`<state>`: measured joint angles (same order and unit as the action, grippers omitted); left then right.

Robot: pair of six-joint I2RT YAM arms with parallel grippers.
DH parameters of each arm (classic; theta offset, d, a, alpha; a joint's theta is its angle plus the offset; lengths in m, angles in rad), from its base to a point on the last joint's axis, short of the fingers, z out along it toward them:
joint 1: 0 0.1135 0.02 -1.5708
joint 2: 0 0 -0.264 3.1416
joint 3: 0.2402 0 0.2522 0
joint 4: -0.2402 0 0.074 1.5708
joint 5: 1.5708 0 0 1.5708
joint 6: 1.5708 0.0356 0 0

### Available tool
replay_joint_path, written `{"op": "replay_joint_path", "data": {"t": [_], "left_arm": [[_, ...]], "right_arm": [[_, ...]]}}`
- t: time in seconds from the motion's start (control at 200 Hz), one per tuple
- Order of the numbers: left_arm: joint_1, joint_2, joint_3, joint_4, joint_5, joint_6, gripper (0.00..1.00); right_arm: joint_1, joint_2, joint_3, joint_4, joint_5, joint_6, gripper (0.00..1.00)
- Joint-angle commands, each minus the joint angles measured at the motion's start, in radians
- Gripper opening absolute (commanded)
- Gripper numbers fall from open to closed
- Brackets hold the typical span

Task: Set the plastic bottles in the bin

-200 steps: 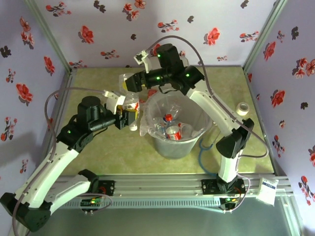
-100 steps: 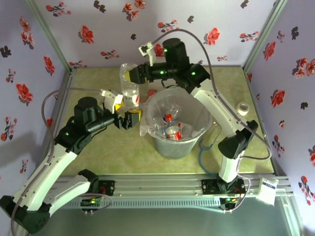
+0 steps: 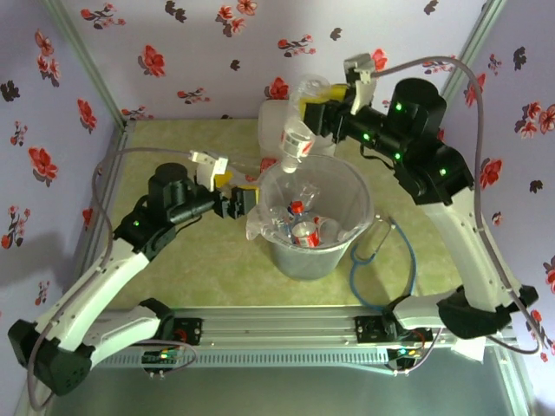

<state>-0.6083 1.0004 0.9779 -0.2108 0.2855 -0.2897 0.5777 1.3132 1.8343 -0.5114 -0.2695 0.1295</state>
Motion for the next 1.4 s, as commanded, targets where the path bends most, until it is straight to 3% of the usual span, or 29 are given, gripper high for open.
{"op": "replay_joint_path", "data": {"t": [0.0, 0.19, 0.715, 0.875, 1.05, 1.395], "left_arm": [[-0.030, 0.037, 0.013, 0.044, -0.051, 0.002, 0.98], [-0.086, 0.105, 0.047, -0.020, -0.133, 0.064, 0.98], [-0.103, 0.120, 0.022, 0.014, -0.137, 0.051, 0.97], [-0.110, 0.123, 0.020, 0.023, -0.137, 0.049, 0.97], [-0.113, 0.124, 0.017, 0.026, -0.138, 0.048, 0.96], [-0.114, 0.139, 0.030, 0.025, -0.137, 0.054, 0.96]], "right_arm": [[0.001, 0.014, -0.105, -0.099, 0.170, -0.088, 0.34], [0.012, -0.017, -0.275, -0.041, 0.255, -0.078, 0.30], [0.041, -0.042, -0.703, 0.152, 0.216, 0.149, 0.28], [0.074, -0.024, -0.735, 0.149, 0.221, 0.168, 0.28], [0.117, -0.023, -0.707, 0.058, 0.282, 0.077, 0.29], [0.087, -0.072, -0.564, -0.004, 0.115, 0.023, 0.34]]}}
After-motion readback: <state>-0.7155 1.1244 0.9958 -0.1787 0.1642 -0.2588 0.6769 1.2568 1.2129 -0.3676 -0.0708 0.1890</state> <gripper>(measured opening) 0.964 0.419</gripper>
